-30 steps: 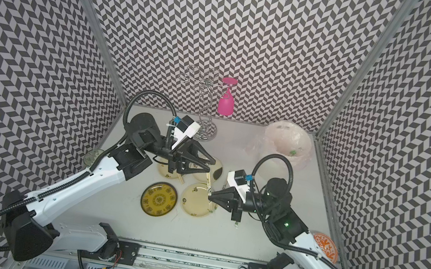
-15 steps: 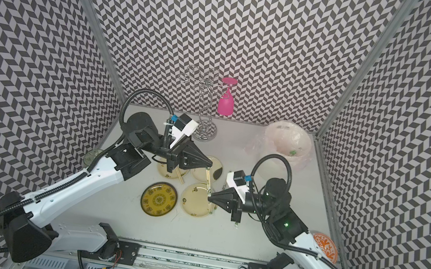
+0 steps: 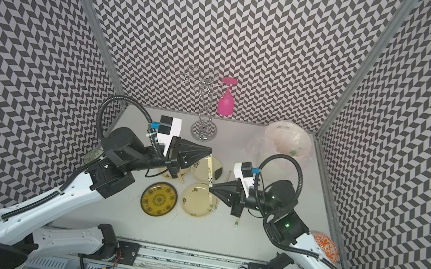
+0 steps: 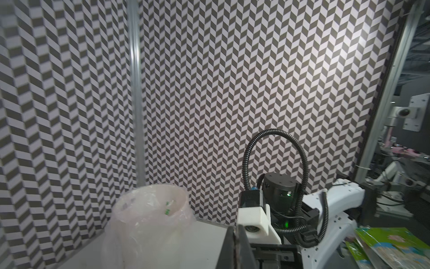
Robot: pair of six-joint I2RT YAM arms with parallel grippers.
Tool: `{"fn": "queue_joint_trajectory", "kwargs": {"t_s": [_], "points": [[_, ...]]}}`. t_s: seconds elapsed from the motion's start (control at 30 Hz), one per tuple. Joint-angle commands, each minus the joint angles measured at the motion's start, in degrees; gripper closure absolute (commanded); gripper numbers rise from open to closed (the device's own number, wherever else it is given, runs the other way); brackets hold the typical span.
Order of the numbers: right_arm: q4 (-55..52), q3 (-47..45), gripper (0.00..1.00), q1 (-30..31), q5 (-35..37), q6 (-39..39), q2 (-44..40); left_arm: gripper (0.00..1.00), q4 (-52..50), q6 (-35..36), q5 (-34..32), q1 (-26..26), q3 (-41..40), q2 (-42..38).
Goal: Remove the packaging of disposable chopsticks
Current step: Remove the packet bag from the disposable chopsticks.
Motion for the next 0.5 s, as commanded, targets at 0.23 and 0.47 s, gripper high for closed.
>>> {"fn": "queue_joint_trajectory", "kwargs": {"t_s": [0.23,0.47], "points": [[7.2,7.7,1.00,-0.2,7.4,23.8,3.8,1.00,6.8,25.4,-43.6,-20.2,-7.2,1.0],[3.4,14.4,1.00,-1.4,9.1,22.5,4.4,1.00,7.9,25.2,-48.6,-24.0,-11.3,2.0]]}}
